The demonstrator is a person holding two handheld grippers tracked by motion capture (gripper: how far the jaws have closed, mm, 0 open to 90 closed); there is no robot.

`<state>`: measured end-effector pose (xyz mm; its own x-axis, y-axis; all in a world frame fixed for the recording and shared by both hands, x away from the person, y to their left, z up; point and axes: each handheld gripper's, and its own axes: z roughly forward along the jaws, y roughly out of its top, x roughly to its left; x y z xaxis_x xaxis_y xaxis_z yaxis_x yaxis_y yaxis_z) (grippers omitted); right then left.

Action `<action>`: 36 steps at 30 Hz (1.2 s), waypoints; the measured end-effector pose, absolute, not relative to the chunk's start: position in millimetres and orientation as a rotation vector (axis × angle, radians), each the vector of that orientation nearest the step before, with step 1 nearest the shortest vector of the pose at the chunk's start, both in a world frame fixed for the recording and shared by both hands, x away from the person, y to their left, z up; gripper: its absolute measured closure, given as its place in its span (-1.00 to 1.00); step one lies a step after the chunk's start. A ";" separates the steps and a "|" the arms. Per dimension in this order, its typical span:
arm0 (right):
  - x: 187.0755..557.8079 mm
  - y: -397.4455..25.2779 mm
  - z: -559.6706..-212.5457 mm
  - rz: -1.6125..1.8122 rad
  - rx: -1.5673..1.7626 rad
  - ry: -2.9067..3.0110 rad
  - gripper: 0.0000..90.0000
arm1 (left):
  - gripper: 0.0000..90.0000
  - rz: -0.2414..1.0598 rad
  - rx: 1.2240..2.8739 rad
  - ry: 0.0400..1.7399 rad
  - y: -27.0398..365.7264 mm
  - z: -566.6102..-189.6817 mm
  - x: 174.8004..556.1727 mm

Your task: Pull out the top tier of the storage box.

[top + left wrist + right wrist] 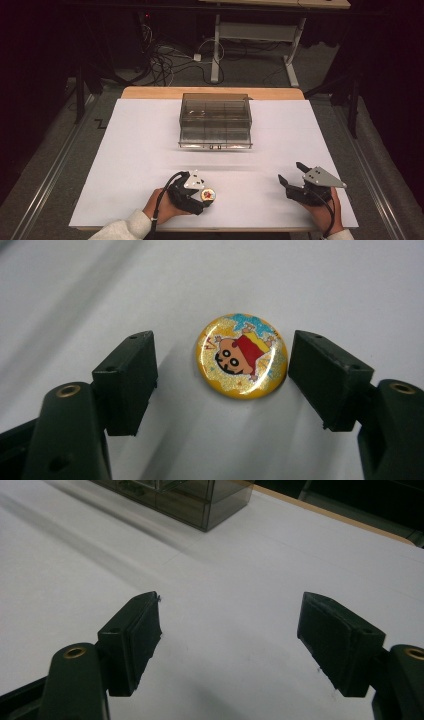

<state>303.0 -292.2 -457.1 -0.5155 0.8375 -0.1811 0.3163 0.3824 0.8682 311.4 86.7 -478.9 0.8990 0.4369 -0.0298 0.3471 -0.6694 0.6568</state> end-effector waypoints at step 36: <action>314.9 -287.7 -459.0 1.119 0.904 2.108 -0.40 | 0.00 0.218 2.354 0.450 90.9 -479.4 301.4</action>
